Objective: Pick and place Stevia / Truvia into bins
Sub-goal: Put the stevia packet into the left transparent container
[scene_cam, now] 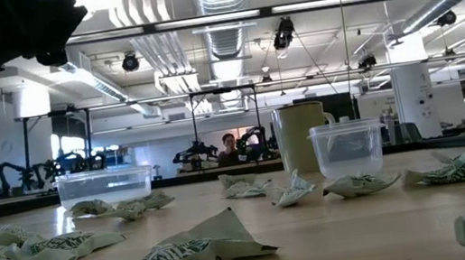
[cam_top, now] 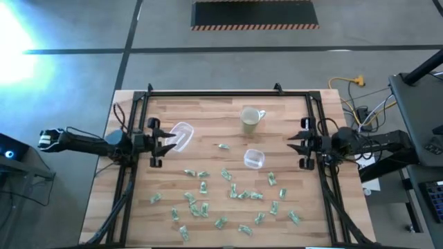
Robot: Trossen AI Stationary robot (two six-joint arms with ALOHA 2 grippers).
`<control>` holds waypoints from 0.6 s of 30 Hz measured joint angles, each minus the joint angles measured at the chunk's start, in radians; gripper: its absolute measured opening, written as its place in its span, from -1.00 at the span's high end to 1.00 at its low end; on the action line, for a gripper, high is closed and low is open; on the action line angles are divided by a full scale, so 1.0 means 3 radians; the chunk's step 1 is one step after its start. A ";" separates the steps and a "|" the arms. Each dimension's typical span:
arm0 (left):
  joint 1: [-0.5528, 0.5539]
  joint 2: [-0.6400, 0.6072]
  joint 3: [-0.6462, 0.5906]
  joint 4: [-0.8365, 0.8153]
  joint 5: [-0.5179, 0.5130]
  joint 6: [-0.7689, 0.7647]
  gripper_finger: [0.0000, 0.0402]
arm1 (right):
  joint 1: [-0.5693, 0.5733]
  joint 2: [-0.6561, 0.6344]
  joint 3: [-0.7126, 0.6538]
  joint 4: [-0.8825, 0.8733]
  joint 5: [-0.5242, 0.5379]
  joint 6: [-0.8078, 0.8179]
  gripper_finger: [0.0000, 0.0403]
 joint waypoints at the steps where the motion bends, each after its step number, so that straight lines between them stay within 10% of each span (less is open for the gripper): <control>1: 0.0000 0.0013 0.0015 -0.0013 0.0000 -0.0003 0.29 | 0.0000 0.0020 0.0034 -0.0044 0.0001 -0.0026 0.64; 12: -0.0329 0.0880 0.1172 -0.1572 0.0101 -0.0248 0.29 | 0.0000 0.0439 0.0642 -0.1281 0.0003 0.0241 0.64; 18: -0.0732 0.1784 0.1680 -0.2207 -0.0788 -0.0103 0.29 | 0.0000 0.0789 0.0840 -0.1715 0.0003 0.0455 0.64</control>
